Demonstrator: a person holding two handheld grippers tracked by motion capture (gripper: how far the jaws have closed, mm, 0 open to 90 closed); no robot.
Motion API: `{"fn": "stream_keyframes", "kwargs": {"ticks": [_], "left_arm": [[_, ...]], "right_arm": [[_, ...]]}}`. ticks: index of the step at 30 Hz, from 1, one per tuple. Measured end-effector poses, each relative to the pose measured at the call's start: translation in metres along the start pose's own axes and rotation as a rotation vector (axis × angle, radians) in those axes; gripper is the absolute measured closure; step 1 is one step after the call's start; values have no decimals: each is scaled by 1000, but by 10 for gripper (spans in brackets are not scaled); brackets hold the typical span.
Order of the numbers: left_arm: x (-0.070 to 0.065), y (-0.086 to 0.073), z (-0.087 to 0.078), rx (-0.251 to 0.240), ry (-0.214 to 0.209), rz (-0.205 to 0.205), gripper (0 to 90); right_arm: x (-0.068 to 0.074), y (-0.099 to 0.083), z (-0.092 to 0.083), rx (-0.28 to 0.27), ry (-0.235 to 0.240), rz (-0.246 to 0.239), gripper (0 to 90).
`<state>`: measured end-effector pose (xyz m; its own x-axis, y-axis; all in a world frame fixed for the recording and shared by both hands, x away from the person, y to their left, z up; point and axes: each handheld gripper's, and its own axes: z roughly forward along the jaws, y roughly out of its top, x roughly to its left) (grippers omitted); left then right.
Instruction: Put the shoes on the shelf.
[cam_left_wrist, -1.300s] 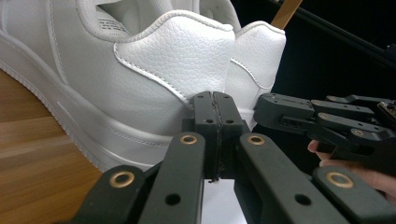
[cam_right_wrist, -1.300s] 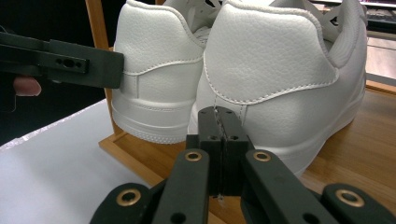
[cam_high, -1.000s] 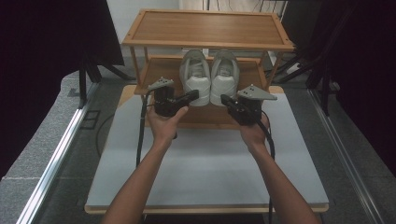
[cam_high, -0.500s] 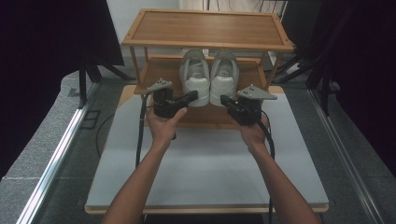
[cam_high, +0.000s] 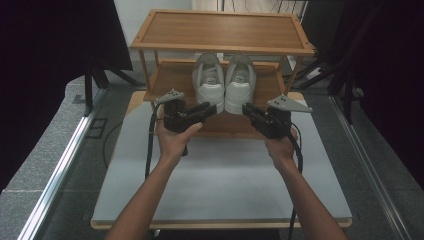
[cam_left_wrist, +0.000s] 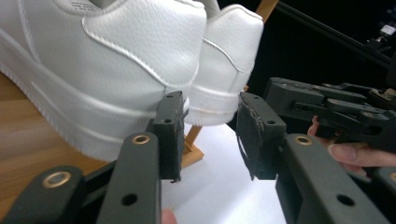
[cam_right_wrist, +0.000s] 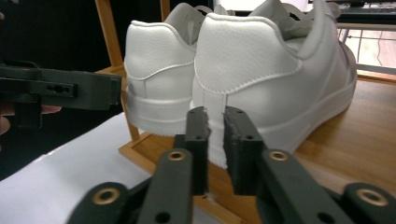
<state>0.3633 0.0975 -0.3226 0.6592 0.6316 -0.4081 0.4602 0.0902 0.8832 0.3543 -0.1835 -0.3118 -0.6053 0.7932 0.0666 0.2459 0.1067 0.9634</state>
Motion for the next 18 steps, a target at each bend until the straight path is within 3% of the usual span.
{"fn": "stream_keyframes", "kwargs": {"ticks": [3, 8, 12, 18], "left_arm": [[1, -5, -8, -14, -6, 3, 586], [-1, -17, -24, -36, -2, 19, 549], [-5, -30, -35, -24, 7, 47, 525], [-7, -55, -54, -10, 17, 50, 504]], "right_arm": [[-3, -8, -10, -11, 14, 5, 687], [-4, -22, -25, -27, 18, -10, 623], [-2, -32, -37, -42, 22, -14, 587], [0, -55, -55, -58, 37, 0, 546]]}}
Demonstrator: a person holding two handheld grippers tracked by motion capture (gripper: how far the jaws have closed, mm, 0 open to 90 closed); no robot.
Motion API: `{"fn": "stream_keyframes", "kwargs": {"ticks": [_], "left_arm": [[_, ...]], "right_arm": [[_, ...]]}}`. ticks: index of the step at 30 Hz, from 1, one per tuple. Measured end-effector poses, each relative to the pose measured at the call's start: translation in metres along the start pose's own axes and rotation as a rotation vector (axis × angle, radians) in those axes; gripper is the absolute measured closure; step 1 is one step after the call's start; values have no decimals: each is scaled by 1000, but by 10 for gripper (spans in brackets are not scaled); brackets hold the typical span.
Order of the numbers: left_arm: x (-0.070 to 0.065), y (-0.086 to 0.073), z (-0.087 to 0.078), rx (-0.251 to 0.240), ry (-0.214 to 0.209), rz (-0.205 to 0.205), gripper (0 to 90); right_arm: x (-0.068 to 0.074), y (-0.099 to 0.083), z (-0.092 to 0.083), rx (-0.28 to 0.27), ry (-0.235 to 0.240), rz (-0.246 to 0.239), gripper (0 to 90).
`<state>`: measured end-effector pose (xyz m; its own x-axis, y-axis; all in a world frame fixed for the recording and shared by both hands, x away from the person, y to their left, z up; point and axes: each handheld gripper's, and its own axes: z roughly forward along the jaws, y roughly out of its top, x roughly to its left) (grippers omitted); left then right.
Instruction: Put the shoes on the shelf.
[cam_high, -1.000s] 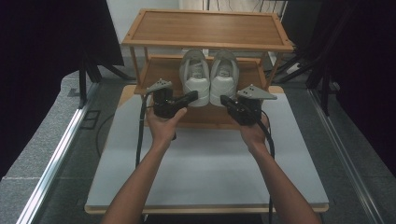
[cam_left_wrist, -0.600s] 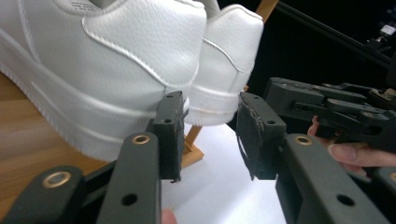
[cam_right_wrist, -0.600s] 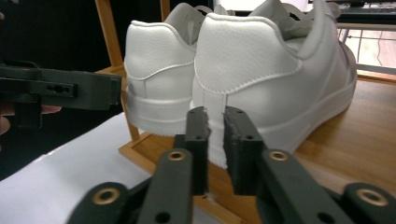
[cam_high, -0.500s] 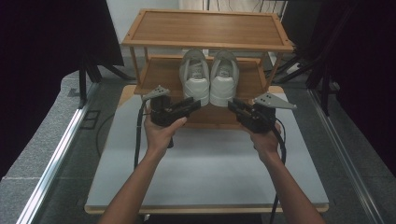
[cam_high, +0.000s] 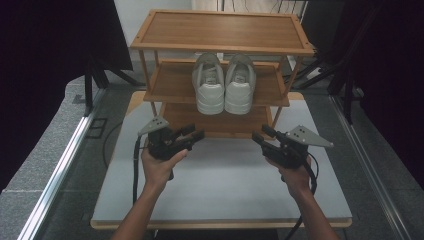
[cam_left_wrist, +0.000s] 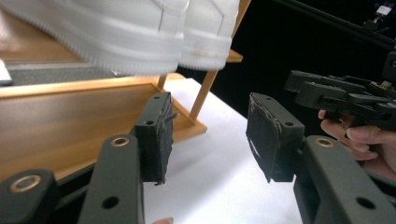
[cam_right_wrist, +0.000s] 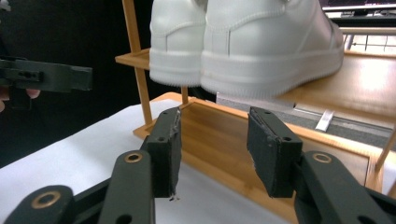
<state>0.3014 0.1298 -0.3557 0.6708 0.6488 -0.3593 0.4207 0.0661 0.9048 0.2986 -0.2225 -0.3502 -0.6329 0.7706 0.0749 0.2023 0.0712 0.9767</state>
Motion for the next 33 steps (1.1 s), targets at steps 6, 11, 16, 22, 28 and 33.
{"fn": "stream_keyframes", "kwargs": {"ticks": [6, 11, 16, 22, 28, 33], "left_arm": [[6, -25, -24, -7, 11, -26, 484], [13, -43, -43, -11, 40, -30, 482], [21, -63, -51, -19, 56, -79, 481], [25, -62, -54, -7, 54, -90, 473], [24, -70, -52, 22, 64, -98, 464], [29, -77, -48, 68, 95, -102, 447]], "right_arm": [[-5, -31, -14, 8, -2, 49, 529], [-16, -52, -25, 42, -7, 75, 521], [-23, -76, -32, 71, -28, 110, 518], [-30, -82, -35, 82, -41, 124, 517], [-29, -84, -36, 77, -56, 101, 478], [-34, -92, -36, 112, -76, 136, 399]]}}
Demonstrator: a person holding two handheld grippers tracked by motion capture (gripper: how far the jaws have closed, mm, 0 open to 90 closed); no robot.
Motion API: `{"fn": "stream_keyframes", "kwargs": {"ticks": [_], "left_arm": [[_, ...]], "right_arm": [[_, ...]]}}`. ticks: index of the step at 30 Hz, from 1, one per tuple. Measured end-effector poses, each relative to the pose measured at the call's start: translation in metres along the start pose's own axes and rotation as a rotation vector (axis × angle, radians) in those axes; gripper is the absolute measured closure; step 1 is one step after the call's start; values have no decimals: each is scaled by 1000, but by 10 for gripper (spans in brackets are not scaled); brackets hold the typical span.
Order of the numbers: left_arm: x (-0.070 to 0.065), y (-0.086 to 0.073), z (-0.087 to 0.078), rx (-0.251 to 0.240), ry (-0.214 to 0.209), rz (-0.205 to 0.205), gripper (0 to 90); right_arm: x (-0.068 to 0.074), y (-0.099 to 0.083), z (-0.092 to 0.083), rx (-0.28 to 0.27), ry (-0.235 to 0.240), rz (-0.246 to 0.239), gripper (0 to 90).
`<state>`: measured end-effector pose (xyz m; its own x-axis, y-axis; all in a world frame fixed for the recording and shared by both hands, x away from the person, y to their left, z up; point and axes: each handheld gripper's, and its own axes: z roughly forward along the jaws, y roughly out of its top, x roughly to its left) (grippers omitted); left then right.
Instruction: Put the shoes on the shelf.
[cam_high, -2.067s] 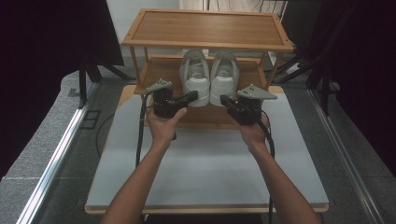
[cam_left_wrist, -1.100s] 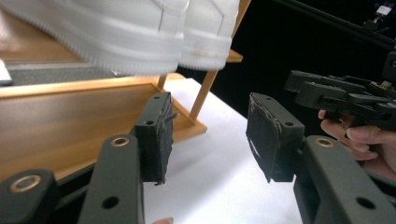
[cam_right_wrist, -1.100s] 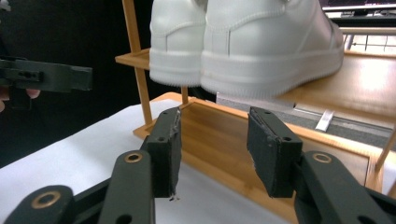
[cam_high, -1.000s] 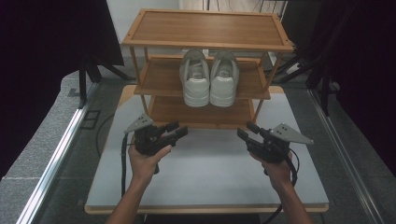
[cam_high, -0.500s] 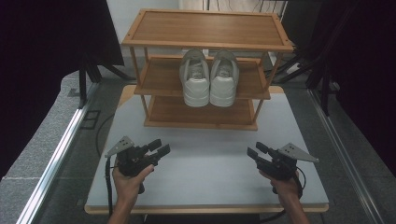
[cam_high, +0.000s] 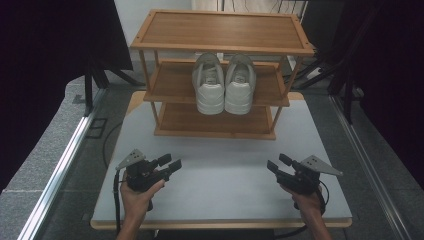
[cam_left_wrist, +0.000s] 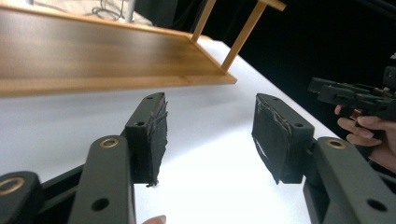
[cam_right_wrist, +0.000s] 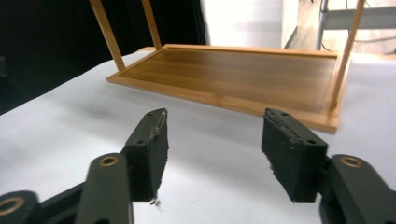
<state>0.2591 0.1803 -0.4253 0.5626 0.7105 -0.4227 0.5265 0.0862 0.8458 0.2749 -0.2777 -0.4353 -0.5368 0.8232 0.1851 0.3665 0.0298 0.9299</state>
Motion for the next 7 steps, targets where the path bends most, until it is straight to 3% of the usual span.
{"fn": "stream_keyframes", "kwargs": {"ticks": [7], "left_arm": [[7, -6, 3, 50, 16, -20, 434]], "right_arm": [[-10, -9, 6, 34, -16, 42, 368]]}}
